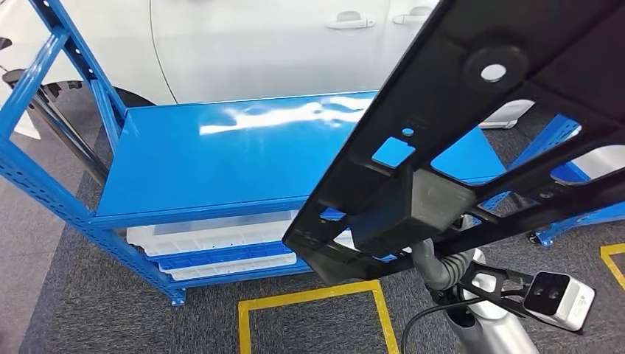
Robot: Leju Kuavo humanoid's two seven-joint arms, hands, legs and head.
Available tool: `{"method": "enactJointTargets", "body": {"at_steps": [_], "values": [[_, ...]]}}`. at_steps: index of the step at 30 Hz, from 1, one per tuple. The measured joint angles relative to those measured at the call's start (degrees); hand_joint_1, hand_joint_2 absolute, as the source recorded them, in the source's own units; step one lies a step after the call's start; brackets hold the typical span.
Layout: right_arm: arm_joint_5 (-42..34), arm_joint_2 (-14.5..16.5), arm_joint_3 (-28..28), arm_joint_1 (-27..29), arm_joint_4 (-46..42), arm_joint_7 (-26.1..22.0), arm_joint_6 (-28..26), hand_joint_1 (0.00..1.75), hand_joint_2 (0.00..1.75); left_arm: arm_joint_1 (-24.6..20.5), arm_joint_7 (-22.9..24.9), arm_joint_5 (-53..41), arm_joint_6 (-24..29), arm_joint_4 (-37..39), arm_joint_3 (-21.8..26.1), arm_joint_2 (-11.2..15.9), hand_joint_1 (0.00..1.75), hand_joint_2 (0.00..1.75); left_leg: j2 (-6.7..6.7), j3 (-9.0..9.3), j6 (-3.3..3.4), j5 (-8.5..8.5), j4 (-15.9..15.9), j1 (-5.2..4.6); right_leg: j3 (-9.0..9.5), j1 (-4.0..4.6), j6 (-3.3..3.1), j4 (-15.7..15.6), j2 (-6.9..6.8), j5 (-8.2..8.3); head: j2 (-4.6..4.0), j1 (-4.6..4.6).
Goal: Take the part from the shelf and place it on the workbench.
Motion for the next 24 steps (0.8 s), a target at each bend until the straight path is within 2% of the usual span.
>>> {"method": "enactJointTargets", "body": {"at_steps": [1, 2, 3, 5, 6, 7, 9, 10, 11, 12, 13, 14, 15, 16, 17, 18, 19, 20, 21, 22, 24], "values": [[0.3, 0.0, -0.5, 0.5, -0.1, 0.0, 0.3, 1.75, 1.75, 0.1, 0.2, 0.0, 0.3, 0.0, 0.1, 0.0, 0.0, 1.75, 0.05, -0.85, -0.03, 0.56, 0.1, -0.07, 0.68, 0.01, -0.02, 0.7, 0.0, 0.56, 0.0, 0.0], [0.4, 0.0, -1.0, 1.0, -0.1, 0.0, 0.7, 1.75, 1.75, 0.2, 0.3, 0.0, 0.5, 0.0, 0.2, 0.0, 0.0, 1.75, 0.09, -1.67, -0.1, 1.12, 0.2, -0.11, 2.42, 0.02, -0.14, -0.7, -0.01, 2.03, 0.0, 0.01], [0.5, 0.0, -1.5, 1.4, -0.2, 0.0, 1.1, 1.75, 1.75, 0.2, 0.3, 0.0, 0.6, 0.0, 0.2, 0.0, 0.0, 1.75, 0.12, -2.41, -0.2, 1.66, 0.3, -0.15, 5.14, 0.06, -0.36, -4.0, -0.08, 3.55, 0.0, 0.0], [0.6, 0.0, -2.7, 2.1, -0.5, 0.0, 2.5, 1.75, 1.75, 0.3, -0.1, -0.1, 0.5, 0.0, 0.3, 0.0, 0.0, 1.75, 0.12, -3.43, -0.62, 2.67, 0.5, -0.25, 11.35, 0.42, -0.94, -12.8, -0.44, 4.27, 0.01, 0.0], [0.5, 0.0, -3.4, 2.5, -0.8, 0.0, 3.4, 1.75, 1.75, 0.4, -0.4, -0.1, 0.3, 0.0, 0.3, 0.1, 0.0, 1.75, 0.12, -3.59, -0.91, 3.16, 0.5, -0.25, 13.36, 0.67, -1.21, -15.9, -0.59, 3.99, 0.01, 0.0], [0.4, 0.0, -4.0, 2.8, -1.0, 0.0, 4.2, 1.75, 1.75, 0.4, -0.7, -0.1, 0.1, 0.0, 0.3, 0.1, 0.0, 1.75, 0.16, -3.67, -1.24, 3.64, 0.4, -0.2, 14.3, 0.93, -1.46, -17.6, -0.68, 3.61, 0.01, 0.0], [0.0, 0.0, -4.9, 3.4, -1.2, 0.0, 5.6, 1.75, 1.75, 0.6, -1.0, -0.1, -0.4, 0.0, 0.3, 0.3, 0.0, 1.75, 0.18, -3.81, -1.9, 4.35, 0.2, -0.05, 13.91, 0.99, -2.1, -18.2, -0.71, 4.5, 0.0, 0.02], [-0.2, 0.1, -5.2, 3.5, -1.2, 0.0, 6.1, 1.75, 1.75, 0.6, -1.2, -0.1, -0.6, 0.0, 0.4, 0.5, 0.0, 1.75, 0.12, -4.24, -2.2, 3.61, 0.7, -0.04, 13.42, 0.88, -2.48, -18.4, -0.76, 5.16, 0.0, 0.02], [-0.4, 0.1, -5.4, 3.7, -1.2, 0.0, 6.5, 1.75, 1.75, 0.6, -1.4, -0.1, -0.9, 0.1, 0.4, 0.6, 0.0, 1.75, 0.04, -4.9, -2.48, 1.79, 2.3, -0.04, 12.77, 0.73, -2.89, -18.6, -0.82, 5.93, 0.0, 0.01], [-0.7, 0.1, -5.5, 3.9, -1.2, 0.0, 6.8, 1.75, 1.75, 0.6, -1.6, -0.2, -1.2, 0.1, 0.4, 0.8, 0.0, 1.75, -0.04, -5.81, -2.73, -1.0, 5.0, -0.01, 12.01, 0.6, -3.2, -18.7, -0.87, 6.67, 0.0, 0.01], [-1.0, 0.1, -5.6, 4.0, -1.2, 0.0, 6.9, 1.75, 1.75, 0.7, -1.8, -0.3, -1.5, 0.1, 0.4, 0.9, 0.0, 1.75, -0.07, -6.81, -2.95, -4.06, 8.7, 0.02, 11.15, 0.68, -3.39, -18.6, -0.85, 7.3, 0.0, 0.0], [-1.4, 0.1, -5.7, 4.3, -1.2, 0.0, 6.9, 1.75, 1.75, 0.7, -2.0, -0.4, -1.9, 0.1, 0.4, 1.1, 0.0, 1.75, -0.07, -7.63, -3.14, -6.36, 12.7, 0.09, 10.27, 0.73, -3.5, -18.6, -0.85, 7.94, 0.0, -0.01], [-1.8, 0.1, -5.8, 4.6, -1.2, 0.0, 6.8, 1.75, 1.75, 0.7, -2.1, -0.5, -2.2, 0.1, 0.4, 1.4, 0.0, 1.75, -0.07, -7.99, -3.28, -7.3, 15.8, 0.14, 9.36, 0.8, -3.5, -18.5, -0.84, 8.6, 0.0, -0.01], [-2.0, 0.1, -5.8, 4.9, -1.2, 0.0, 6.6, 1.75, 1.75, 0.7, -2.3, -0.6, -2.4, 0.1, 0.4, 1.6, 0.0, 1.75, -0.07, -7.61, -3.35, -6.91, 17.4, 0.17, 8.42, 0.84, -3.45, -18.4, -0.82, 9.28, 0.0, -0.01], [-2.2, 0.1, -5.8, 5.2, -1.2, 0.0, 6.5, 1.75, 1.75, 0.7, -2.4, -0.8, -2.6, 0.1, 0.4, 1.9, 0.0, 1.75, -0.08, -6.24, -3.34, -5.48, 16.8, 0.19, 7.45, 0.86, -3.35, -18.3, -0.78, 9.95, 0.0, -0.01], [-2.3, 0.1, -5.8, 5.4, -1.3, 0.0, 6.4, 1.75, 1.75, 0.7, -2.6, -0.8, -2.7, 0.1, 0.4, 2.2, 0.0, 1.75, -0.12, -3.78, -3.2, -3.88, 14.1, 0.2, 6.55, 0.86, -3.22, -18.2, -0.71, 10.59, 0.0, -0.01], [-2.4, 0.1, -5.8, 5.7, -1.5, 0.0, 6.3, 1.75, 1.75, 0.6, -2.6, -0.9, -2.8, 0.1, 0.4, 2.4, 0.0, 1.75, -0.25, -0.49, -2.96, -3.05, 9.8, 0.17, 5.82, 0.87, -3.05, -18.1, -0.65, 11.15, 0.0, -0.01], [-2.5, 0.1, -5.8, 5.8, -1.7, 0.0, 6.3, 1.75, 1.75, 0.6, -2.7, -0.9, -2.8, 0.1, 0.4, 2.7, 0.0, 1.75, -0.39, 2.98, -2.69, -3.13, 4.8, 0.08, 5.25, 0.9, -2.83, -18.0, -0.62, 11.65, 0.0, 0.0], [-2.6, 0.1, -5.8, 6.0, -2.0, 0.0, 6.3, 1.75, 1.75, 0.6, -2.7, -0.8, -2.8, 0.1, 0.4, 2.9, 0.0, 1.75, -0.51, 5.62, -2.44, -3.68, 0.8, -0.05, 4.93, 0.89, -2.58, -18.1, -0.62, 12.18, 0.0, 0.0], [-2.7, 0.1, -5.8, 6.1, -2.1, 0.0, 6.3, 1.75, 1.75, 0.6, -2.8, -0.8, -2.8, 0.1, 0.4, 3.0, 0.0, 1.75, -0.6, 7.18, -2.23, -4.25, -1.7, -0.19, 4.77, 0.82, -2.3, -18.1, -0.66, 12.66, 0.0, 0.0], [-2.8, 0.1, -5.8, 6.6, -2.3, 0.0, 6.3, 1.75, 1.75, 0.7, -2.9, -0.9, -2.7, 0.1, 0.5, 3.2, 0.0, 1.75, -0.48, 7.5, -1.75, -3.85, -3.1, -0.29, 4.62, 0.63, -1.67, -18.3, -0.65, 13.41, 0.0, 0.01]]}}
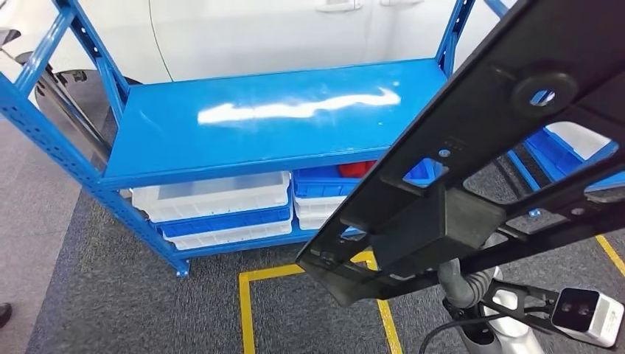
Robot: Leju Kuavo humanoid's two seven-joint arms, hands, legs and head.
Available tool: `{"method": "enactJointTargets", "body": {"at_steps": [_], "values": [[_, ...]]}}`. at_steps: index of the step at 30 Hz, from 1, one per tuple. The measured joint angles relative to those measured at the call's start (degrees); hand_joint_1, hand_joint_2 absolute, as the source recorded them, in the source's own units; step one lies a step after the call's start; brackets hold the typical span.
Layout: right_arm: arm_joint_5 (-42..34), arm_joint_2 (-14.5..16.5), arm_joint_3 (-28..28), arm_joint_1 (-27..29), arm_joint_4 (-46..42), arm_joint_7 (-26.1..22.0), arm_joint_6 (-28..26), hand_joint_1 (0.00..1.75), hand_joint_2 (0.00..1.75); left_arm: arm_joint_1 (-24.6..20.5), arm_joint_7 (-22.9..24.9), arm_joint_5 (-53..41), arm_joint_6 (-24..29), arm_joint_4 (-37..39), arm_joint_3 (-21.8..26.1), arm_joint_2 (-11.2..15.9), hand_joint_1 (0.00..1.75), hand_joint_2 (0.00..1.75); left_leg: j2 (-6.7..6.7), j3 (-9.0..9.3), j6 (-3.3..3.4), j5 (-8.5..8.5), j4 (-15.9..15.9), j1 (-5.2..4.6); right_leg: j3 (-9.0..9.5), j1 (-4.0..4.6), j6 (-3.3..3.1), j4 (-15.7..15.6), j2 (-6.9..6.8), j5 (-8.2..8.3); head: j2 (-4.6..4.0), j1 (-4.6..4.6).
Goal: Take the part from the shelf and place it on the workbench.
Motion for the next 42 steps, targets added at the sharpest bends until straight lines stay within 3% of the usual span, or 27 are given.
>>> {"method": "enactJointTargets", "body": {"at_steps": [2, 3, 5, 6, 8, 10, 12, 13, 16, 17, 19, 21, 22, 24, 26, 28, 29, 31, 32, 34, 35, 36, 37, 39, 40, 41, 42], "values": [[0.0, 0.1, -0.1, 0.7, 0.0, 0.0, 0.0, 1.75, 1.75, -0.1, -0.1, -0.3, 0.1, 0.0, 0.0, 0.1, 0.0, 1.75, 0.26, -0.58, 0.77, 1.12, -0.6, 0.15, -0.77, -0.14, 0.52, 1.5, 0.18, -1.83, 0.0, 0.01], [0.0, 0.2, -0.3, 1.2, 0.0, 0.0, 0.1, 1.75, 1.75, -0.1, -0.2, -0.4, 0.1, 0.0, 0.0, 0.2, 0.0, 1.75, 0.43, -1.08, 1.13, 1.7, -0.7, 0.26, -1.74, -0.21, 0.74, 4.0, 0.26, -4.2, 0.0, 0.01], [0.3, 0.3, -0.9, 2.2, 0.0, 0.0, 0.7, 1.75, 1.75, 0.0, -0.3, -0.9, 0.1, 0.0, 0.0, 0.3, 0.0, 1.75, 0.63, -2.45, 1.39, 2.54, -0.4, 0.19, -4.3, -0.46, 1.08, 12.0, 0.35, -9.42, 0.0, 0.01], [0.5, 0.3, -1.3, 2.8, 0.0, 0.0, 1.2, 1.75, 1.75, 0.0, -0.3, -1.0, 0.0, 0.0, 0.0, 0.4, 0.0, 1.75, 0.7, -3.2, 1.35, 2.91, -0.2, 0.18, -5.19, -0.6, 1.28, 15.7, 0.35, -10.84, 0.01, 0.01], [1.0, 0.3, -2.1, 3.9, -0.1, 0.0, 2.2, 1.75, 1.75, 0.0, -0.4, -1.1, -0.1, 0.0, 0.0, 0.5, 0.0, 1.75, 0.76, -4.69, 1.11, 3.43, 0.5, 0.25, -4.05, -0.93, 1.59, 17.1, 0.34, -10.03, 0.01, 0.01], [1.3, 0.3, -2.7, 4.4, -0.3, 0.0, 3.5, 1.75, 1.75, 0.0, -0.5, -1.1, -0.2, 0.0, 0.0, 0.5, 0.0, 1.75, 0.79, -5.9, 0.78, 3.68, 1.4, 0.38, 0.93, -1.24, 1.72, 10.5, 0.29, -7.47, 0.0, 0.01], [1.6, 0.3, -3.3, 4.7, -0.4, 0.0, 4.5, 1.75, 1.75, 0.0, -0.7, -1.0, -0.2, 0.0, 0.0, 0.6, 0.0, 1.75, 0.82, -6.89, 0.22, 3.89, 2.4, 0.32, 5.21, -1.08, 1.54, 3.6, 0.33, -6.95, 0.0, 0.0], [1.8, 0.3, -3.5, 4.7, -0.4, 0.0, 4.9, 1.75, 1.75, 0.0, -0.8, -0.9, -0.2, 0.0, 0.0, 0.6, 0.0, 1.75, 0.83, -7.27, -0.13, 4.06, 2.7, 0.27, 6.04, -0.91, 1.36, 2.0, 0.36, -7.29, 0.0, 0.0], [1.9, 0.3, -3.8, 4.7, -0.4, 0.0, 5.5, 1.75, 1.75, -0.1, -0.9, -0.8, -0.2, 0.0, 0.0, 0.7, 0.0, 1.75, 0.75, -7.96, -1.25, 4.13, 3.3, 0.33, 5.73, -0.79, 0.15, 1.3, 0.3, -6.97, 0.0, -0.01], [1.9, 0.3, -3.9, 4.6, -0.4, 0.0, 5.5, 1.75, 1.75, -0.1, -0.9, -0.7, -0.2, 0.0, 0.0, 0.7, 0.0, 1.75, 0.68, -8.42, -1.54, 2.86, 4.4, 0.4, 5.42, -0.85, -0.5, 1.2, 0.2, -6.53, 0.0, -0.01], [1.9, 0.3, -3.8, 4.5, -0.3, 0.0, 5.5, 1.75, 1.75, -0.1, -0.9, -0.7, -0.2, 0.0, 0.1, 0.7, 0.0, 1.75, 0.55, -10.26, -1.97, -2.05, 10.0, 0.57, 4.45, -0.75, -1.48, 1.0, 0.01, -5.53, 0.0, -0.02], [2.0, 0.3, -3.8, 4.4, -0.2, 0.0, 5.5, 1.75, 1.75, -0.2, -0.9, -0.7, -0.2, 0.0, 0.1, 0.7, 0.0, 1.75, 0.54, -12.19, -2.25, -6.28, 17.4, 0.6, 3.09, -0.45, -1.8, 1.2, -0.03, -4.53, 0.01, -0.02], [2.0, 0.3, -3.8, 4.4, -0.1, 0.0, 5.5, 1.75, 1.75, -0.2, -0.9, -0.7, -0.2, 0.0, 0.1, 0.7, 0.0, 1.75, 0.54, -12.29, -2.28, -6.62, 19.4, 0.61, 2.32, -0.31, -1.84, 1.3, -0.03, -4.01, 0.01, -0.02], [2.1, 0.3, -3.8, 4.4, 0.1, 0.0, 5.4, 1.75, 1.75, -0.2, -0.9, -0.7, -0.2, 0.0, 0.1, 0.7, 0.0, 1.75, 0.53, -9.63, -2.06, -3.95, 17.5, 0.6, 0.74, -0.08, -1.75, 1.6, 0.01, -2.96, 0.0, -0.02], [2.0, 0.3, -3.8, 4.4, 0.1, 0.0, 5.4, 1.75, 1.75, -0.3, -0.9, -0.7, -0.3, 0.0, 0.2, 0.7, 0.0, 1.75, 0.36, -3.92, -1.51, -1.61, 9.3, 0.48, -0.58, 0.12, -1.47, 1.9, 0.07, -1.92, 0.0, -0.02], [1.9, 0.4, -4.0, 4.5, 0.1, 0.0, 5.7, 1.75, 1.75, -0.3, -0.9, -0.7, -0.4, 0.0, 0.2, 0.7, 0.0, 1.75, 0.1, 0.03, -0.99, -1.72, 2.9, 0.2, -1.14, 0.15, -0.93, 1.9, 0.03, -0.86, 0.01, -0.01], [1.8, 0.4, -4.1, 4.5, 0.1, 0.0, 6.0, 1.75, 1.75, -0.3, -0.9, -0.6, -0.4, 0.0, 0.2, 0.7, 0.0, 1.75, 0.01, 0.54, -0.76, -1.94, 1.6, -0.01, -1.24, 0.08, -0.61, 1.8, -0.01, -0.32, 0.01, -0.01], [1.7, 0.4, -4.4, 4.6, 0.2, 0.0, 6.3, 1.75, 1.75, -0.2, -0.9, -0.6, -0.5, 0.0, 0.4, 0.7, 0.0, 1.75, 0.15, -0.22, -0.07, -0.81, 1.1, -0.08, -1.49, -0.15, 0.06, 1.6, 0.05, 0.38, 0.01, -0.01], [1.7, 0.5, -4.5, 4.7, 0.2, 0.0, 6.4, 1.75, 1.75, -0.3, -0.9, -0.6, -0.6, 0.0, 0.4, 0.7, 0.0, 1.75, 0.33, -0.79, 0.4, -0.07, 0.9, -0.03, -1.95, -0.22, 0.31, 2.3, 0.16, -0.68, 0.01, -0.01], [1.7, 0.6, -4.8, 4.8, 0.2, 0.0, 6.4, 1.75, 1.75, -0.4, -0.9, -0.5, -0.6, 0.1, 0.6, 0.7, 0.0, 1.75, 0.7, -2.32, 1.09, 1.59, 0.6, 0.1, -3.4, -0.42, 0.64, 6.8, 0.36, -6.14, 0.01, -0.01], [1.7, 0.7, -4.9, 4.8, 0.2, 0.0, 6.4, 1.75, 1.75, -0.4, -0.9, -0.5, -0.6, 0.1, 0.6, 0.7, 0.0, 1.75, 0.76, -3.26, 1.26, 2.35, 0.6, 0.06, -4.2, -0.49, 0.77, 10.5, 0.37, -9.37, 0.0, -0.01], [1.7, 0.7, -5.0, 4.9, 0.2, 0.0, 6.5, 1.75, 1.75, -0.4, -0.9, -0.5, -0.7, 0.1, 0.6, 0.7, 0.0, 1.75, 0.81, -4.23, 1.24, 3.0, 0.7, 0.02, -4.79, -0.57, 0.91, 14.3, 0.37, -11.47, 0.0, -0.01], [1.6, 0.8, -5.1, 4.9, 0.3, 0.0, 6.6, 1.75, 1.75, -0.4, -1.0, -0.5, -0.7, 0.1, 0.7, 0.7, 0.0, 1.75, 0.85, -5.27, 1.18, 3.65, 0.9, 0.0, -5.0, -0.63, 1.03, 17.5, 0.37, -11.91, 0.0, -0.01], [1.6, 0.8, -5.3, 4.9, 0.5, 0.0, 7.1, 1.75, 1.75, -0.4, -1.1, -0.5, -0.8, 0.1, 0.7, 0.7, 0.0, 1.75, 0.9, -7.57, 0.93, 4.83, 1.3, -0.01, -3.35, -0.7, 1.1, 19.1, 0.36, -8.41, 0.0, -0.01], [1.6, 0.8, -5.4, 4.9, 0.5, 0.0, 7.4, 1.75, 1.75, -0.4, -1.1, -0.4, -0.9, 0.1, 0.8, 0.7, 0.0, 1.75, 0.92, -8.62, 0.75, 5.43, 1.7, -0.01, -1.11, -0.73, 1.03, 17.0, 0.34, -6.51, 0.01, -0.02], [1.6, 0.8, -5.4, 4.9, 0.6, 0.0, 7.6, 1.75, 1.75, -0.4, -1.1, -0.4, -0.9, 0.1, 0.9, 0.6, 0.0, 1.75, 0.92, -9.5, 0.54, 5.92, 2.1, -0.05, 2.18, -0.7, 0.86, 13.1, 0.28, -6.18, 0.01, -0.02], [1.7, 0.8, -5.4, 4.8, 0.6, 0.0, 7.7, 1.75, 1.75, -0.3, -1.2, -0.3, -0.9, 0.1, 1.0, 0.6, 0.0, 1.75, 0.91, -10.08, 0.32, 6.28, 2.5, -0.12, 5.8, -0.58, 0.58, 8.2, 0.25, -7.34, 0.01, -0.02]]}}
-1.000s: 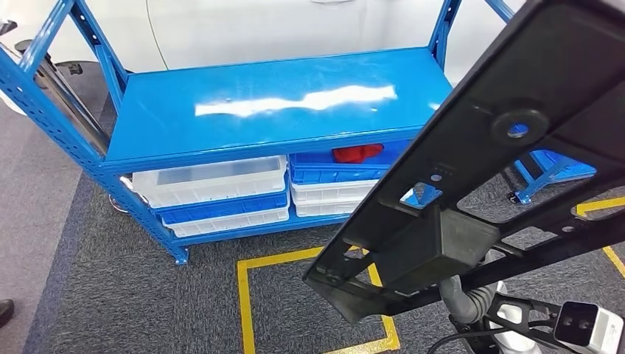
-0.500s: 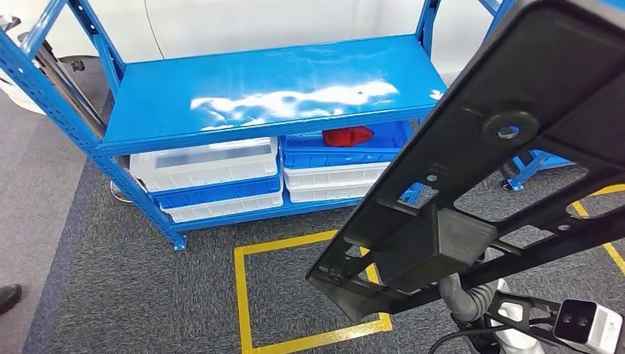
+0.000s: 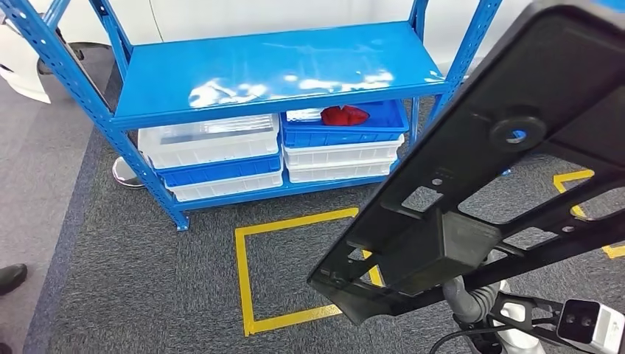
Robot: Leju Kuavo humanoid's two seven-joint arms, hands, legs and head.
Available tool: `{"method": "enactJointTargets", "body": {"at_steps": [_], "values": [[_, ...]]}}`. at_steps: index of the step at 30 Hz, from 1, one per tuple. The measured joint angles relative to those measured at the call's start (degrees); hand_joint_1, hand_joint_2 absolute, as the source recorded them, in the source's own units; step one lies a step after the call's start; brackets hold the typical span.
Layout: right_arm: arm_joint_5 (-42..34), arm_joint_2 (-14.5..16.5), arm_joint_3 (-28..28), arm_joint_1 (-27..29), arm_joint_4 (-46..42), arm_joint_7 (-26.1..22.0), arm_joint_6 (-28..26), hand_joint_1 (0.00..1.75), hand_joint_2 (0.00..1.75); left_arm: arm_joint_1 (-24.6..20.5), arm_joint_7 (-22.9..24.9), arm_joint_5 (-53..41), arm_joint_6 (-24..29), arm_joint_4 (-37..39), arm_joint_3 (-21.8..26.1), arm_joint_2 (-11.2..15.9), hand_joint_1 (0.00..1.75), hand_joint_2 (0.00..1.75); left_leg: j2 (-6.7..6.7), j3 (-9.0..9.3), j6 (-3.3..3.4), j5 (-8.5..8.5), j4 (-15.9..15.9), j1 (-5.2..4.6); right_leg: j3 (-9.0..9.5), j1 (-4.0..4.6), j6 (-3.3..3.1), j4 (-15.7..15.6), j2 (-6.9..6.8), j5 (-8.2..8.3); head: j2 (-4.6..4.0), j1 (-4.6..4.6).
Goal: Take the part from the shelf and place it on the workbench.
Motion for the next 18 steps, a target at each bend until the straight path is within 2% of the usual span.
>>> {"method": "enactJointTargets", "body": {"at_steps": [1, 2, 3, 4, 5, 6, 7, 9, 10, 11, 12, 13, 15, 16, 18], "values": [[0.0, 0.0, 0.0, 0.0, 0.0, 0.0, 0.0, 1.75, 1.75, 0.0, 0.0, 0.1, 0.0, 0.0, 0.1, 0.0, 0.0, 1.75, 0.0, -0.29, -0.28, 0.35, 0.3, -0.06, 2.85, 0.16, -0.34, -4.1, -0.05, -1.67, 0.0, 0.0], [0.0, 0.0, -0.1, -0.1, 0.0, 0.0, 0.0, 1.75, 1.75, 0.0, -0.1, 0.1, 0.0, 0.0, 0.2, 0.0, 0.0, 1.75, 0.0, -0.42, -0.59, 0.68, 0.5, -0.06, 4.64, 0.34, -0.71, -6.8, -0.08, -3.12, 0.0, 0.0], [0.0, 0.0, -0.1, -0.1, 0.0, 0.0, 0.0, 1.75, 1.75, 0.1, -0.2, 0.1, 0.0, 0.0, 0.2, 0.0, 0.0, 1.75, 0.01, -0.46, -0.92, 1.03, 0.6, -0.03, 5.17, 0.47, -1.14, -8.0, -0.08, -3.58, 0.0, 0.01], [0.0, 0.0, -0.1, -0.2, 0.0, 0.0, 0.0, 1.75, 1.75, 0.1, -0.2, 0.1, 0.0, 0.0, 0.2, 0.0, 0.0, 1.75, -0.01, -0.57, -1.28, 1.16, 0.7, 0.09, 4.89, 0.47, -1.6, -8.0, -0.17, -3.26, 0.0, 0.01], [0.0, 0.0, -0.1, -0.2, 0.0, 0.0, 0.0, 1.75, 1.75, 0.1, -0.2, 0.1, 0.0, 0.0, 0.3, 0.0, 0.0, 1.75, -0.07, -0.89, -1.62, 0.58, 1.3, 0.23, 4.62, 0.46, -2.06, -8.0, -0.24, -2.86, 0.0, 0.01], [0.0, 0.0, -0.1, -0.2, 0.0, 0.0, 0.0, 1.75, 1.75, 0.2, -0.2, 0.1, 0.0, 0.0, 0.3, 0.0, 0.0, 1.75, -0.14, -1.48, -1.96, -0.87, 2.8, 0.32, 4.32, 0.42, -2.5, -8.1, -0.35, -2.42, 0.0, 0.01], [-0.1, 0.0, -0.1, -0.2, 0.0, 0.0, 0.1, 1.75, 1.75, 0.2, -0.3, 0.2, 0.0, 0.0, 0.3, 0.0, 0.0, 1.75, -0.2, -2.46, -2.29, -3.14, 5.5, 0.45, 3.93, 0.41, -2.83, -8.1, -0.44, -1.97, 0.0, 0.01], [-0.2, 0.0, -0.1, -0.3, 0.0, 0.0, 0.4, 1.75, 1.75, 0.3, -0.3, 0.2, 0.0, 0.0, 0.5, 0.0, 0.0, 1.75, -0.24, -4.97, -2.8, -7.83, 13.1, 0.56, 2.97, 0.56, -3.09, -8.0, -0.48, -1.23, 0.01, 0.0], [-0.3, 0.0, -0.1, -0.3, 0.0, 0.0, 0.5, 1.75, 1.75, 0.3, -0.3, 0.2, 0.0, 0.0, 0.5, 0.0, 0.0, 1.75, -0.24, -5.73, -2.93, -8.94, 16.1, 0.59, 2.45, 0.63, -3.09, -7.9, -0.46, -0.9, 0.01, 0.0], [-0.4, 0.0, -0.1, -0.3, 0.0, 0.0, 0.6, 1.75, 1.75, 0.3, -0.3, 0.3, 0.0, 0.0, 0.6, 0.0, 0.0, 1.75, -0.24, -5.57, -2.95, -8.92, 17.2, 0.6, 1.98, 0.67, -3.03, -7.7, -0.44, -0.64, 0.0, 0.0], [-0.5, 0.0, -0.1, -0.3, 0.0, 0.0, 0.7, 1.75, 1.75, 0.4, -0.4, 0.3, 0.0, 0.0, 0.7, 0.0, 0.0, 1.75, -0.25, -4.26, -2.88, -7.92, 16.0, 0.6, 1.58, 0.69, -2.96, -7.5, -0.41, -0.45, -0.01, 0.0], [-0.7, 0.0, -0.1, -0.4, 0.1, 0.0, 0.7, 1.75, 1.75, 0.4, -0.4, 0.3, 0.0, 0.0, 0.7, 0.0, 0.0, 1.75, -0.25, -1.87, -2.71, -6.39, 12.5, 0.6, 1.26, 0.7, -2.89, -7.3, -0.39, -0.35, 0.0, 0.0], [-0.8, 0.0, -0.1, -0.7, 0.1, 0.0, 0.6, 1.75, 1.75, 0.4, -0.6, 0.3, 0.0, 0.0, 0.9, 0.1, 0.0, 1.75, -0.37, 3.19, -2.09, -4.49, 4.5, 0.47, 0.78, 0.75, -2.63, -6.9, -0.38, -0.25, 0.0, 0.0], [-0.8, 0.0, -0.1, -0.8, 0.1, 0.0, 0.5, 1.75, 1.75, 0.5, -0.7, 0.3, 0.0, 0.0, 1.0, 0.1, 0.0, 1.75, -0.44, 4.62, -1.73, -4.12, 2.0, 0.34, 0.62, 0.79, -2.42, -6.8, -0.39, -0.17, 0.0, 0.0], [-0.7, 0.0, -0.1, -1.1, 0.1, 0.0, 0.2, 1.75, 1.75, 0.5, -0.9, 0.3, 0.0, 0.0, 1.3, 0.1, 0.0, 1.75, -0.5, 5.03, -1.07, -3.96, 0.8, 0.08, 0.34, 0.85, -1.8, -6.7, -0.37, 0.13, -0.01, 0.0]]}}
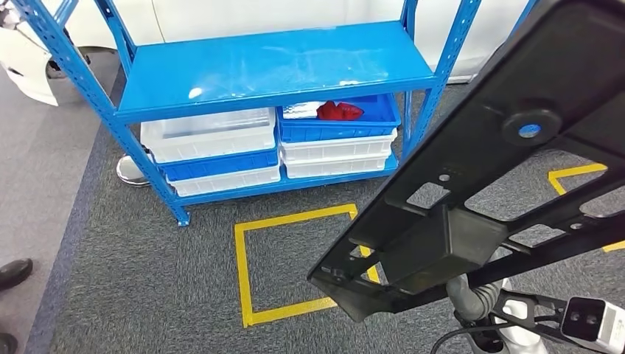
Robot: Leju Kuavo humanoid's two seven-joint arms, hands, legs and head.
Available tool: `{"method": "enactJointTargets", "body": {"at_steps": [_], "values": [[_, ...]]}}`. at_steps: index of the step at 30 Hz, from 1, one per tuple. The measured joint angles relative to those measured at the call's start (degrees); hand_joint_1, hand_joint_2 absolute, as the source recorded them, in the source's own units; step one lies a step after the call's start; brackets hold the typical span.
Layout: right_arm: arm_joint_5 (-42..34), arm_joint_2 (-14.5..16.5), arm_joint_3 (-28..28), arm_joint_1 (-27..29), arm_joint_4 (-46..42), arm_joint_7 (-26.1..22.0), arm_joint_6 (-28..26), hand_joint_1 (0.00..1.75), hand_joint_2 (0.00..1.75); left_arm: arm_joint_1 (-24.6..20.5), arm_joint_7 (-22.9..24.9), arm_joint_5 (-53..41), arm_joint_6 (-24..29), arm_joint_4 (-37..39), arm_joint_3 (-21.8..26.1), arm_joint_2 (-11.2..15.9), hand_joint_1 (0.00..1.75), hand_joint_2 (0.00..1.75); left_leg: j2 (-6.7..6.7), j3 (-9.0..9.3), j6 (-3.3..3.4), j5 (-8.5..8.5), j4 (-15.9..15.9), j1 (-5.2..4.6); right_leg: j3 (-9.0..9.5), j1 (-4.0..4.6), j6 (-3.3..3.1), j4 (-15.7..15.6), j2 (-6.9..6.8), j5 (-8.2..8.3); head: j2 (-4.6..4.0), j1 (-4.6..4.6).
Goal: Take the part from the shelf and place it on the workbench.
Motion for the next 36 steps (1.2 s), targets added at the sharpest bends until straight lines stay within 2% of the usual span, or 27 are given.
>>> {"method": "enactJointTargets", "body": {"at_steps": [2, 3, 4, 6, 7, 8, 9, 10, 12, 13, 14, 16, 17, 18, 19, 21, 22, 23, 24, 25, 26, 28, 29, 30, 32, 34, 36], "values": [[0.0, 0.1, -0.1, -0.2, 0.1, 0.0, -0.3, 1.75, 1.75, 0.0, -0.1, 0.0, 0.0, 0.0, 0.2, 0.0, 0.0, 1.75, 0.08, -0.1, 0.7, 0.44, -0.8, 0.27, -0.35, 0.01, 0.61, 0.4, 0.05, -0.26, 0.0, 0.01], [0.0, 0.1, -0.1, -0.3, 0.1, 0.0, -0.4, 1.75, 1.75, -0.1, -0.1, 0.0, 0.0, 0.0, 0.2, 0.0, 0.0, 1.75, 0.17, -0.17, 1.07, 0.77, -1.1, 0.41, -0.99, -0.02, 0.86, 1.6, 0.13, -1.17, 0.0, 0.01], [0.0, 0.2, -0.2, -0.4, 0.2, 0.0, -0.5, 1.75, 1.75, -0.1, -0.1, 0.0, 0.0, 0.0, 0.3, -0.1, 0.0, 1.75, 0.3, -0.27, 1.39, 1.07, -1.4, 0.51, -2.14, -0.09, 1.09, 4.0, 0.23, -2.72, 0.0, 0.01], [0.0, 0.5, -0.3, -0.5, 0.4, 0.0, -0.5, 1.75, 1.75, -0.1, -0.1, 0.0, 0.0, 0.0, 0.3, -0.1, 0.0, 1.75, 0.59, -0.75, 1.73, 1.37, -1.4, 0.35, -5.79, -0.39, 1.48, 11.6, 0.41, -6.45, 0.01, 0.02], [0.1, 0.6, -0.3, -0.5, 0.5, 0.0, -0.6, 1.75, 1.75, -0.1, -0.1, 0.0, 0.0, 0.0, 0.3, -0.1, 0.0, 1.75, 0.77, -0.99, 1.78, 1.45, -1.4, 0.29, -7.4, -0.56, 1.66, 15.0, 0.44, -7.52, 0.01, 0.02], [0.2, 0.7, -0.3, -0.5, 0.7, 0.0, -0.7, 1.75, 1.75, -0.1, -0.1, 0.0, -0.1, 0.0, 0.3, -0.1, 0.0, 1.75, 0.98, -1.19, 1.78, 1.5, -1.2, 0.25, -8.19, -0.72, 1.82, 16.6, 0.43, -7.51, 0.01, 0.02], [0.4, 0.8, -0.3, -0.6, 0.8, 0.0, -0.9, 1.75, 1.75, -0.1, -0.2, 0.0, -0.1, 0.0, 0.3, -0.2, 0.0, 1.75, 1.24, -1.35, 1.72, 1.5, -1.0, 0.25, -7.86, -0.87, 1.94, 15.9, 0.36, -6.41, 0.01, 0.02], [0.6, 0.8, -0.3, -0.8, 0.9, 0.0, -1.2, 1.75, 1.75, -0.1, -0.2, -0.1, -0.2, 0.0, 0.3, -0.3, 0.0, 1.75, 1.54, -1.46, 1.63, 1.44, -0.7, 0.26, -6.38, -1.01, 2.01, 12.8, 0.1, -4.42, 0.0, 0.02], [1.2, 0.8, -0.3, -1.2, 0.9, 0.0, -1.6, 1.75, 1.75, -0.1, -0.3, -0.1, -0.2, 0.0, 0.4, -0.4, 0.0, 1.75, 2.14, -1.61, 1.23, 1.22, -0.1, 0.12, -2.55, -0.97, 1.87, 4.9, -1.51, -1.08, 0.0, 0.02], [1.6, 0.8, -0.3, -1.5, 0.9, 0.0, -1.6, 1.75, 1.75, -0.1, -0.4, -0.2, -0.2, 0.0, 0.4, -0.4, 0.0, 1.75, 2.43, -1.69, 0.94, 1.15, 0.1, -0.01, -1.42, -0.82, 1.61, 2.3, -2.08, -0.29, 0.0, 0.02], [2.0, 0.8, -0.3, -1.7, 0.8, 0.0, -1.7, 1.75, 1.75, -0.1, -0.5, -0.2, -0.2, 0.0, 0.4, -0.4, 0.0, 1.75, 2.77, -1.76, 0.65, 1.12, 0.2, -0.12, -1.06, -0.63, 1.3, 1.2, -2.38, -0.12, 0.0, 0.01], [3.4, 0.8, -0.3, -1.9, 0.3, 0.0, -2.3, 1.75, 1.75, -0.2, -0.7, -0.3, -0.2, 0.0, 0.5, -0.4, 0.0, 1.75, 3.52, -1.83, 0.05, 1.2, 0.3, -0.13, -1.41, -0.48, 0.57, 1.0, -1.47, 0.17, 0.0, 0.01], [4.3, 0.8, -0.2, -1.9, -0.3, 0.0, -2.9, 1.75, 1.75, -0.2, -0.8, -0.4, -0.3, 0.0, 0.5, -0.4, 0.0, 1.75, 3.44, -1.94, -0.31, 0.94, 0.6, -0.01, -1.51, -0.55, 0.21, 0.9, -1.08, 0.43, 0.0, 0.01], [5.2, 0.8, -0.2, -1.9, -0.9, 0.0, -3.5, 1.75, 1.75, -0.3, -0.9, -0.5, -0.3, 0.0, 0.6, -0.4, 0.0, 1.75, 2.92, -2.34, -0.68, 0.08, 1.6, 0.1, -1.61, -0.62, -0.15, 0.7, -0.68, 0.69, 0.0, 0.01], [5.9, 0.8, -0.1, -2.0, -1.5, 0.0, -4.1, 1.75, 1.75, -0.3, -0.9, -0.6, -0.3, 0.0, 0.6, -0.4, 0.0, 1.75, 2.13, -3.25, -1.02, -1.53, 3.8, 0.19, -1.72, -0.69, -0.5, 0.6, -0.32, 0.95, 0.0, 0.01], [6.8, 0.8, 0.1, -2.1, -2.2, 0.0, -4.7, 1.75, 1.75, -0.3, -1.0, -0.7, -0.4, 0.0, 0.7, -0.3, 0.0, 1.75, 0.72, -6.31, -1.4, -5.82, 11.2, 0.34, -2.13, -0.66, -0.87, 0.6, 0.52, 1.27, 0.0, 0.01], [7.1, 0.8, 0.2, -2.0, -2.4, 0.0, -4.9, 1.75, 1.75, -0.2, -1.0, -0.7, -0.4, 0.0, 0.8, -0.3, 0.0, 1.75, 0.51, -7.8, -1.46, -7.4, 14.9, 0.38, -2.34, -0.61, -0.93, 0.6, 1.05, 1.41, 0.0, 0.01], [7.6, 0.8, 0.4, -1.9, -2.7, 0.0, -5.3, 1.75, 1.75, -0.1, -1.1, -0.7, -0.4, 0.0, 0.8, -0.3, 0.0, 1.75, 0.43, -8.56, -1.45, -7.89, 17.0, 0.42, -2.5, -0.57, -0.91, 0.6, 1.64, 1.53, 0.0, 0.0], [8.3, 0.8, 0.7, -1.8, -2.9, 0.0, -6.0, 1.75, 1.75, -0.1, -1.2, -0.8, -0.5, 0.0, 0.8, -0.3, 0.0, 1.75, 0.37, -8.26, -1.38, -7.26, 16.8, 0.46, -2.6, -0.55, -0.85, 0.7, 2.26, 1.64, 0.0, 0.0], [9.1, 0.8, 1.1, -1.7, -3.3, 0.0, -7.0, 1.75, 1.75, 0.0, -1.3, -1.0, -0.6, 0.0, 0.8, -0.3, 0.0, 1.75, 0.13, -6.84, -1.23, -5.63, 14.3, 0.51, -2.64, -0.54, -0.77, 0.8, 2.92, 1.7, 0.0, 0.0], [9.9, 0.8, 1.8, -1.6, -3.7, 0.0, -8.1, 1.75, 1.75, 0.0, -1.5, -1.1, -0.7, 0.0, 0.8, -0.3, 0.0, 1.75, -0.62, -4.7, -1.04, -3.52, 10.3, 0.56, -2.65, -0.56, -0.7, 0.9, 3.52, 1.74, 0.0, 0.0], [11.4, 0.8, 3.4, -1.7, -4.6, 0.0, -10.8, 1.75, 1.75, 0.0, -2.0, -1.4, -0.9, 0.0, 0.8, -0.3, 0.0, 1.75, -3.22, -1.08, -0.64, -1.05, 2.8, 0.68, -2.93, -0.52, -0.28, 1.2, 4.69, 1.84, 0.01, 0.0], [11.8, 0.8, 4.4, -1.7, -5.0, 0.0, -12.0, 1.75, 1.75, 0.0, -2.3, -1.5, -0.8, 0.0, 0.8, -0.3, 0.0, 1.75, -4.12, -0.3, -0.48, -0.75, 1.0, 0.66, -3.2, -0.6, 0.05, 1.2, 5.25, 1.96, 0.01, 0.01], [12.0, 0.8, 5.3, -1.8, -5.3, 0.0, -13.0, 1.75, 1.75, 0.0, -2.7, -1.7, -0.5, 0.0, 0.8, -0.3, 0.0, 1.75, -4.37, -0.12, -0.31, -0.91, 0.4, 0.59, -3.48, -0.7, 0.46, 1.2, 5.85, 2.16, 0.01, 0.01], [12.0, 0.8, 6.8, -1.9, -5.8, 0.0, -14.3, 1.75, 1.75, -0.3, -3.6, -2.1, 0.6, 0.0, 0.8, -0.3, 0.0, 1.75, -3.18, -0.03, 0.26, -0.45, -0.1, 0.63, -3.89, -0.9, 1.17, 1.2, 6.59, 2.46, 0.0, 0.01], [12.0, 0.8, 8.1, -2.3, -6.0, 0.0, -15.2, 1.75, 1.75, -0.4, -4.6, -2.3, 1.7, 0.0, 0.8, -0.5, 0.0, 1.75, -1.78, 0.04, 0.99, 0.14, -0.8, 0.79, -5.1, -0.79, 1.57, 3.4, 4.8, 0.85, 0.0, 0.02], [11.9, 0.8, 9.4, -3.1, -6.0, 0.0, -15.9, 1.75, 1.75, -0.3, -5.5, -2.7, 2.1, 0.0, 0.8, -0.6, 0.0, 1.75, -0.31, -0.12, 1.35, 0.38, -1.1, 0.65, -8.22, -0.82, 1.81, 10.1, 2.19, -2.97, 0.01, 0.02]]}}
